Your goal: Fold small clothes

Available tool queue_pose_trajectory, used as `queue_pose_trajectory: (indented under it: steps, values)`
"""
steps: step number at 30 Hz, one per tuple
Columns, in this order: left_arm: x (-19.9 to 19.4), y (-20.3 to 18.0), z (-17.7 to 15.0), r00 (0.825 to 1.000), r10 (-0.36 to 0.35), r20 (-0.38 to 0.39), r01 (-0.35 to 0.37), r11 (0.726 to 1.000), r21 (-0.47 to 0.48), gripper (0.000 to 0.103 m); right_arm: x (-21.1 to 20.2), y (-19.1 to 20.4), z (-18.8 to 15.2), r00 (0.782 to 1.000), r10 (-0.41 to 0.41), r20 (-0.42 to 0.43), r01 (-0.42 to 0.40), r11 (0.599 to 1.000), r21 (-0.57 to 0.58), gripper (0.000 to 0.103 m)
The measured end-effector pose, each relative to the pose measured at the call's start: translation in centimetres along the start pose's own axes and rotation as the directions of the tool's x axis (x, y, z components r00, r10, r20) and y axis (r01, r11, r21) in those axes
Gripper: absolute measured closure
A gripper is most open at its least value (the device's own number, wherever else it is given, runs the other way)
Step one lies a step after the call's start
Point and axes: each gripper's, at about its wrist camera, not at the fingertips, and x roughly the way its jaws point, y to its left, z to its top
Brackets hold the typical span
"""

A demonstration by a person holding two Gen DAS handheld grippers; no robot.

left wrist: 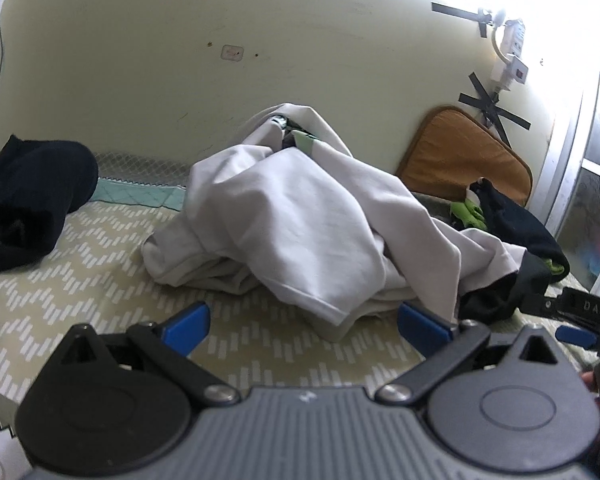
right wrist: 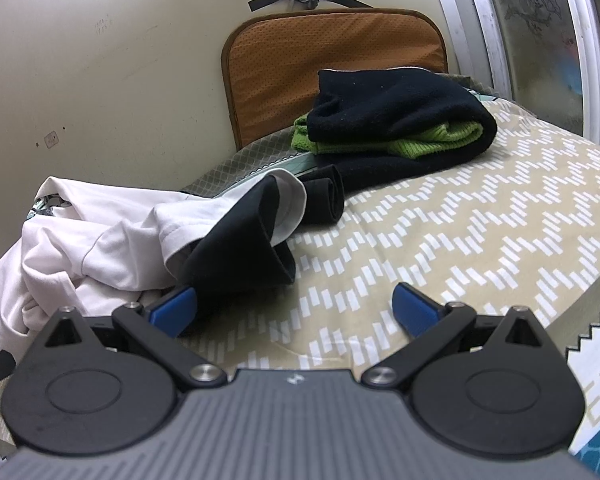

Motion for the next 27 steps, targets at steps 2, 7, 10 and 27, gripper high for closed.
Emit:
queue_pose_trajectory:
  steps: [2,7,10,27]
  values:
    - [0.19,0.20,0.04,1.000,-0.004,-0.012,0.004,1.000,-0.008,0.000,0.00,0.01,-0.01,1.000,-0.001,0.000,0.001,1.000,0.000,0.000]
    - [0.57,0.40,0.09,0.999,-0.002,-0.040,0.001,1.000,-0.019,0.000,0.00,0.01,0.00,1.000,0.001,0.000,-0.001,1.000,0.000,0.000]
    - [0.73,0.60,0.18,0.999,-0.002,-0.052,0.001,1.000,-0.025,0.000,0.00,0.00,0.01,1.000,0.001,0.000,-0.001,1.000,-0.001,0.000]
    - [0.87,0.67,0.37,0.997,-0.013,-0.073,0.011,0.999,-0.039,0.000,-0.01,-0.09,0.03,1.000,0.002,-0.001,-0.002,1.000,-0.001,0.000]
